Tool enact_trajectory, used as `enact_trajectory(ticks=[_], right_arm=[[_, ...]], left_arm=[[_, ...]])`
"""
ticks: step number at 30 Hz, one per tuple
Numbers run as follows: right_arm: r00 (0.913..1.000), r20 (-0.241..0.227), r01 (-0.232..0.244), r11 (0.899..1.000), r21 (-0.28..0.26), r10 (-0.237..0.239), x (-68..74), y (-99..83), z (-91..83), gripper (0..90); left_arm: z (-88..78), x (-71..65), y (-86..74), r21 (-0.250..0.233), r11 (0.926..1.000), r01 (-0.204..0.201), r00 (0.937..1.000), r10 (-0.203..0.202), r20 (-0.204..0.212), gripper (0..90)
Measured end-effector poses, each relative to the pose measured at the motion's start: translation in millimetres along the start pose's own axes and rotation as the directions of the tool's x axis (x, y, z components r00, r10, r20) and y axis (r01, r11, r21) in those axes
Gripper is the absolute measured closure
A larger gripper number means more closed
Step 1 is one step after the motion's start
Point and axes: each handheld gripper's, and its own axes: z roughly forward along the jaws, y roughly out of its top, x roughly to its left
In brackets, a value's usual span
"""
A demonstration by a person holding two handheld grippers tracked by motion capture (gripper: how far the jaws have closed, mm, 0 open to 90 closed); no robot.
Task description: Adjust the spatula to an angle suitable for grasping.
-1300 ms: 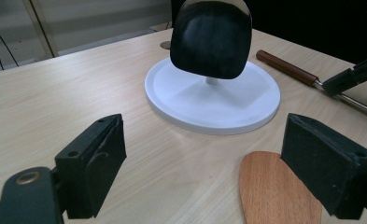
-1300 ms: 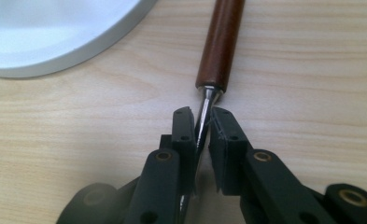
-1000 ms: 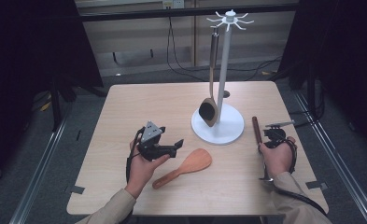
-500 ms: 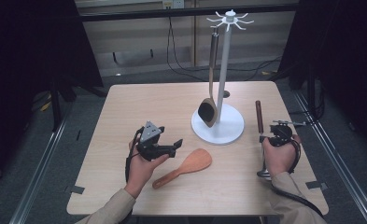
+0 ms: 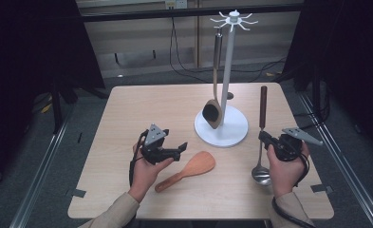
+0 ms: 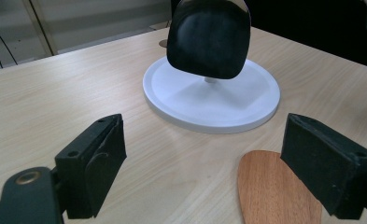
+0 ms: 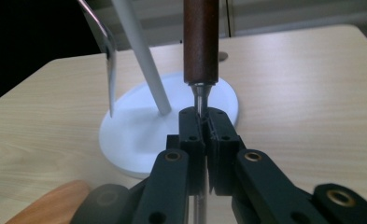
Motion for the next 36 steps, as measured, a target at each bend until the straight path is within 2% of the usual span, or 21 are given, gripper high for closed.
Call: enact_trajectory(ticks=[3,7,10,17,27,36], right_arm=[[0.9995,-0.023,0.019,0.999,-0.046,-0.02,12.4,3.6,-1.6,86.8],[0.9987,-0.029,0.039,0.994,-0.105,-0.042,27.2,7.9,-3.6,86.8],[0.9951,-0.016,0.094,0.986,-0.136,-0.097,38.4,11.6,-5.2,86.8],[0.9839,0.0,0.176,0.971,-0.164,-0.179,53.8,24.6,-9.2,86.8],[0.9752,-0.009,0.215,0.953,-0.213,-0.221,67.4,46.9,-20.5,86.8],[0.9681,-0.014,0.236,0.93,-0.281,-0.25,85.4,69.6,-25.2,86.8]], left_arm=[[1.3,-1.3,-0.5,-0.007,1.0,0.0,0.9999,0.0,0.011,13.9],[1.1,-1.2,-1.3,-0.003,1.0,-0.003,1.0,0.003,0.01,13.9],[-0.1,1.1,-1.6,-0.006,1.0,0.0,1.0,0.0,0.007,13.8],[-1.2,3.4,-1.7,-0.01,0.9999,0.009,1.0,-0.009,0.0,13.6],[0.1,3.6,-2.5,-0.004,1.0,0.009,1.0,-0.009,0.005,13.6],[1.2,4.5,-3.5,0.0,0.9999,0.012,0.9999,-0.012,0.011,13.5]])
